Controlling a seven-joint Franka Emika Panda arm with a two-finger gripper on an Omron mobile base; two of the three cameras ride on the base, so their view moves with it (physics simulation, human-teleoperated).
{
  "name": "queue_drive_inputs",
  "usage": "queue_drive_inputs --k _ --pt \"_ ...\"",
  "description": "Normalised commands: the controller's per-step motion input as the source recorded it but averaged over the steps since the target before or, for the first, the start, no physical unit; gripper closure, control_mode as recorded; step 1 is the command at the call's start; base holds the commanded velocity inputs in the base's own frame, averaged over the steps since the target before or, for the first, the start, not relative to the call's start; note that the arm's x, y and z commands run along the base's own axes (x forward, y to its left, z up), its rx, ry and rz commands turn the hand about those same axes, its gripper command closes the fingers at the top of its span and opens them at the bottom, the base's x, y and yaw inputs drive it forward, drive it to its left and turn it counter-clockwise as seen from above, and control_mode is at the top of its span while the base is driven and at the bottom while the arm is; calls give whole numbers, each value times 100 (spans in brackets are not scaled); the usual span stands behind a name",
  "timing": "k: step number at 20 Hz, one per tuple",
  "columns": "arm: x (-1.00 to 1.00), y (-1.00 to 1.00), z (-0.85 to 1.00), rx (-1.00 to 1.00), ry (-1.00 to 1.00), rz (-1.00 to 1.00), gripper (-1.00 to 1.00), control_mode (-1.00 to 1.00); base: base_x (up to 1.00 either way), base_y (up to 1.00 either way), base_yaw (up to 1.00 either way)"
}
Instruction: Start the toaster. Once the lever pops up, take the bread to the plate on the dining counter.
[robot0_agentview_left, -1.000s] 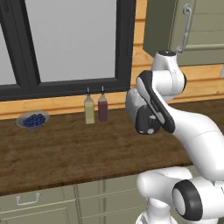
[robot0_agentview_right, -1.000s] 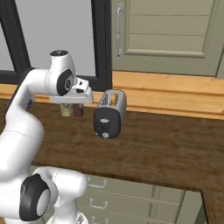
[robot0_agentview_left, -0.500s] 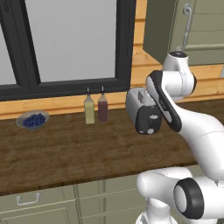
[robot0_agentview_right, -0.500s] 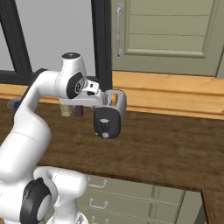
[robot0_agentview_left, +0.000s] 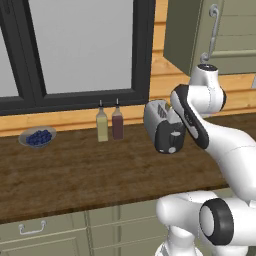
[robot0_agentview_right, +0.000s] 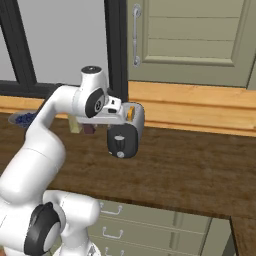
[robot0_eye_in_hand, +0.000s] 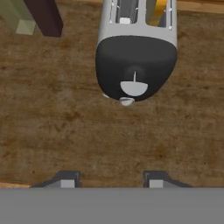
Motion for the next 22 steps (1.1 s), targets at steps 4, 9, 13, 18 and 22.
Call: queue_drive_inputs --k 4,9,13,18,22 --pt "22 -9 -23 0 -3 0 100 -100 0 0 0" --pt "27 -4 -27 0 -3 0 100 -100 0 0 0" --pt "30 -3 -26 0 -2 0 100 -100 0 0 0" --pt "30 -7 -22 0 0 0 100 -100 0 0 0" --pt "29 -12 -19 0 0 0 100 -100 0 0 0"
